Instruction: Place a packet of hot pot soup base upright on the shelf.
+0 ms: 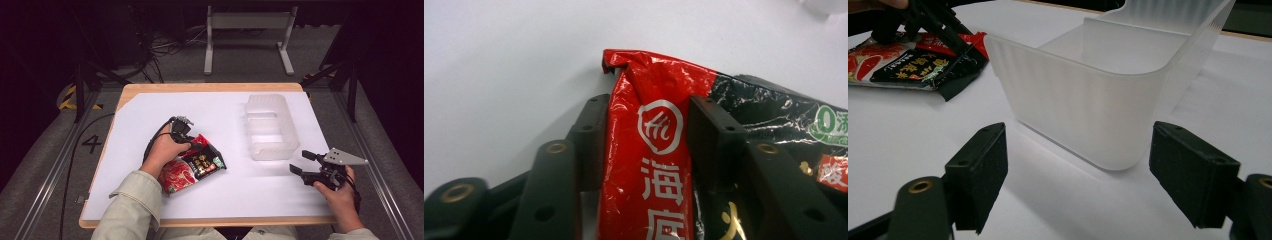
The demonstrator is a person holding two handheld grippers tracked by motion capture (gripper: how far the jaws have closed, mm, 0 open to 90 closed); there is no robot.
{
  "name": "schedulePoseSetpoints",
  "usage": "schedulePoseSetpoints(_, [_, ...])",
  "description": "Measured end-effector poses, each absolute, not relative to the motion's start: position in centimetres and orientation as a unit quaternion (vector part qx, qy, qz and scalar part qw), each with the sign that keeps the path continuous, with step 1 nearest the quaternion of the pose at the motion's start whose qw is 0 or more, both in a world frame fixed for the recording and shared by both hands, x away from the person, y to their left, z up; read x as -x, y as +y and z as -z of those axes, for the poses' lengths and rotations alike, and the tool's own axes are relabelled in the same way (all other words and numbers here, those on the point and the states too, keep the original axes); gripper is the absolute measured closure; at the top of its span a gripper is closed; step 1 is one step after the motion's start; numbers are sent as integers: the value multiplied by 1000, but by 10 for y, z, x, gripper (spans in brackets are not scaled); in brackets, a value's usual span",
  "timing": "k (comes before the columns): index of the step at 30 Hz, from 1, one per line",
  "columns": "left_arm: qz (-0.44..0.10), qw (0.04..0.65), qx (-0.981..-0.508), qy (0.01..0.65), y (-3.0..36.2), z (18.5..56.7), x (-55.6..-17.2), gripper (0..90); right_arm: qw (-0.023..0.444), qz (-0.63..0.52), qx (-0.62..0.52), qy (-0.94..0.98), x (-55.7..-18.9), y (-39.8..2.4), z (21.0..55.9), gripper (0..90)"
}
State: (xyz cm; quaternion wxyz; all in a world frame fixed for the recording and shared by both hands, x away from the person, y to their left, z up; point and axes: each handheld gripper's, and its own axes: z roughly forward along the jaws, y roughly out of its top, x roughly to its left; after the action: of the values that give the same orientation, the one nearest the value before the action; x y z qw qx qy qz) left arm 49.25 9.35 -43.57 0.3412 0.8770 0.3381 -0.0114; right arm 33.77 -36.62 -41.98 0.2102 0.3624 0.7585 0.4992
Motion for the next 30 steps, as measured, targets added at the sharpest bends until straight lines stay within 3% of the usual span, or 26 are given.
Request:
schedulePoseSetpoints(1, [10, 339, -877, 340, 94, 435, -492, 591, 210, -498, -362, 759, -338, -366, 420, 234])
schedulePoseSetpoints(2, [13, 339, -875, 345, 95, 435, -492, 680, 210, -498, -362, 760, -337, -366, 419, 235])
schedulePoseSetpoints(3, [19, 339, -874, 347, 96, 436, -493, 680, 210, -498, -362, 760, -337, -366, 419, 235])
schedulePoseSetpoints(5, [23, 344, -872, 347, 99, 436, -493, 790, 209, -498, -362, 760, -337, -366, 420, 236])
schedulePoseSetpoints(7, [13, 338, -876, 344, 98, 435, -492, 821, 209, -498, -362, 760, -337, -366, 420, 236])
schedulePoseSetpoints(18, [6, 340, -876, 343, 98, 430, -491, 874, 208, -499, -362, 760, -337, -366, 420, 237])
schedulePoseSetpoints(30, [-18, 354, -874, 332, 106, 400, -475, 886, 212, -496, -362, 760, -337, -366, 420, 248])
